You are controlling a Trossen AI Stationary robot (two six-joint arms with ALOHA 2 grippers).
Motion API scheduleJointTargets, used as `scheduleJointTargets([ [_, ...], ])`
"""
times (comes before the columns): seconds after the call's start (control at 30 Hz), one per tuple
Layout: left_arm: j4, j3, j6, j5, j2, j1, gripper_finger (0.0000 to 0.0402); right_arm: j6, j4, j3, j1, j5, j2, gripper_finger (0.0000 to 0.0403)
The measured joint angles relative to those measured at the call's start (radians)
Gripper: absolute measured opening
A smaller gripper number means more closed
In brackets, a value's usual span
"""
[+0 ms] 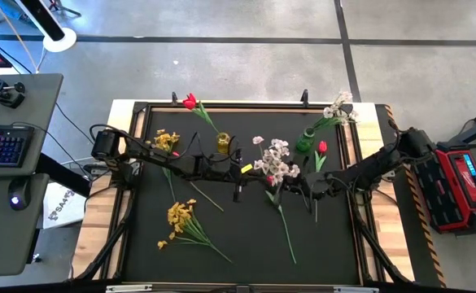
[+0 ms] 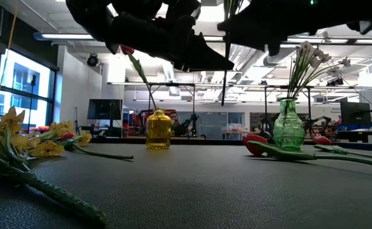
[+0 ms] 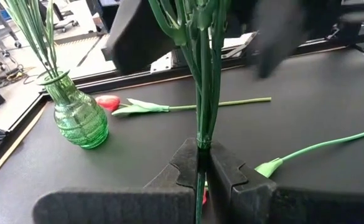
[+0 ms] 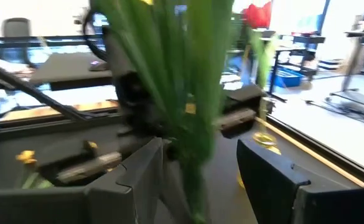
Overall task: Sort flowers into vase by color
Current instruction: Put the white flowers into the green vase
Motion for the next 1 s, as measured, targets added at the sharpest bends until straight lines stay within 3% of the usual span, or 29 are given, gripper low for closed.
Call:
scheduleJointTargets([
  [0.17, -0.001, 0.0, 0.0, 0.003, 0.0, 0.0, 0.0, -0.002, -0.07, 0.044, -0.016, -0.019, 0.0, 0.0159],
  [0.37, -0.006, 0.0, -0.028, 0.021, 0.0, -0.003, 0.0, 0.005, -0.107, 0.063, -0.004, 0.012, -0.001, 0.0034],
  [0.43, -0.006, 0.001, -0.038, 0.049, 0.0, -0.003, 0.0007, 0.023, -0.122, 0.063, 0.006, 0.011, -0.011, 0.0011],
  [0.63, -0.077, 0.002, -0.047, 0.057, -0.001, 0.003, 0.0073, 0.142, -0.336, 0.063, 0.05, 0.076, -0.153, 0.0008],
  [0.83, -0.163, 0.002, -0.085, 0.008, 0.0, 0.032, 0.0136, 0.264, -0.688, 0.063, 0.116, 0.296, -0.368, 0.0005],
  [1.0, -0.184, 0.002, -0.117, -0.006, 0.0, 0.047, 0.0153, 0.29, -0.853, 0.063, 0.103, 0.464, -0.507, 0.0003],
])
